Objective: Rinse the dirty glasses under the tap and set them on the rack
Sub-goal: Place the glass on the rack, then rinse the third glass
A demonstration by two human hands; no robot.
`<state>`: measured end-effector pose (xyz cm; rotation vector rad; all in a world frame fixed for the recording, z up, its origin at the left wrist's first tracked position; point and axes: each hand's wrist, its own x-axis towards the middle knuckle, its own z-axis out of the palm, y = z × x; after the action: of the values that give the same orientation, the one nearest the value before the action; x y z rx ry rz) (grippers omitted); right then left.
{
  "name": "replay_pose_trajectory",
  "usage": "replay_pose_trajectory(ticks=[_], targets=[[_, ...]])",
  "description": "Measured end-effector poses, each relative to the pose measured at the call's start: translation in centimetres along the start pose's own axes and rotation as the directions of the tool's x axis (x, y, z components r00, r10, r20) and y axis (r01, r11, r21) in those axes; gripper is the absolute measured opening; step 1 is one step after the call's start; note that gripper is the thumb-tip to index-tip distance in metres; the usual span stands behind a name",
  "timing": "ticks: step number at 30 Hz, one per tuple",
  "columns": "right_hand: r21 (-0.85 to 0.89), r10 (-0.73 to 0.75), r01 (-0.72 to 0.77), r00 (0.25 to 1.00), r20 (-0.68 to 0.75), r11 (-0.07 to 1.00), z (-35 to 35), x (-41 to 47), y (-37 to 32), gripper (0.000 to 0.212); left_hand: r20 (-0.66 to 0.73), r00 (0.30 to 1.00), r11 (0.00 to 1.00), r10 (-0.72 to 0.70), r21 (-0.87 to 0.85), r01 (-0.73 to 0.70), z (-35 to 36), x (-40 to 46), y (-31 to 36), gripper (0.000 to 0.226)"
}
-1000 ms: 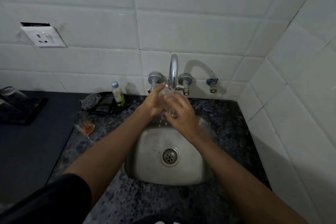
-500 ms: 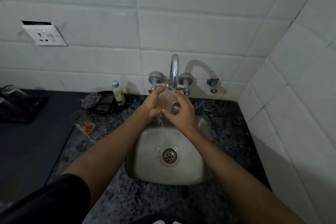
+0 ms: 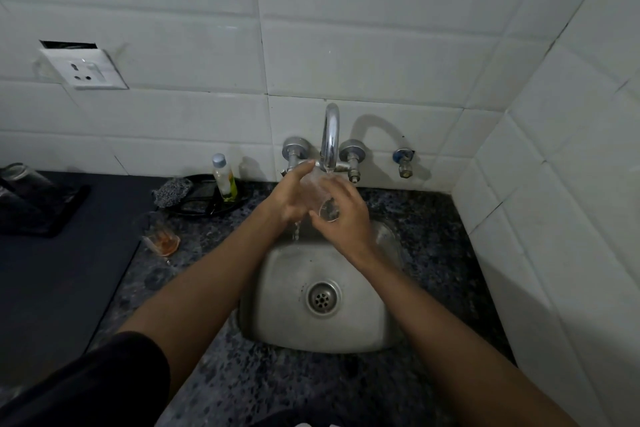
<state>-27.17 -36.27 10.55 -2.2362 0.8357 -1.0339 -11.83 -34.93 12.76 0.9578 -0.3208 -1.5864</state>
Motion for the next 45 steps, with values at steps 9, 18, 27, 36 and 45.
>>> replay_pose_trajectory(ticks=[9,18,27,36,45], targets=[[0.081,0.114,-0.111,0.993,-0.023,0.99,0.2,-0.3,0.6,0.06,-0.237,0.971,0.998,-0.01,0.056,0.024,-1.6,1.2,0.3,0.056],[-0.377,-0.327,0.358,0.934,0.146,0.854,-1.2,-0.3,1.7,0.061,-0.235,0.972,0.999,0.018,0.046,-0.007,-1.3,1.3,0.2,0.052],[0.075,0.107,-0.103,0.993,-0.048,0.992,-0.5,-0.2,0.9,0.069,-0.192,0.981,1.0,0.005,0.024,0.0,-1.6,1.2,0.4,0.048],[-0.07,-0.072,0.071,0.997,-0.012,0.995,-0.1,-0.7,1.1,0.057,-0.218,0.976,0.992,-0.012,0.119,0.039,-1.9,1.5,0.8,0.064],[-0.25,-0.263,0.287,0.957,0.126,0.925,-0.7,-0.7,1.7,0.056,-0.07,0.995,0.983,-0.066,0.165,0.076,-1.5,1.0,1.1,0.033]])
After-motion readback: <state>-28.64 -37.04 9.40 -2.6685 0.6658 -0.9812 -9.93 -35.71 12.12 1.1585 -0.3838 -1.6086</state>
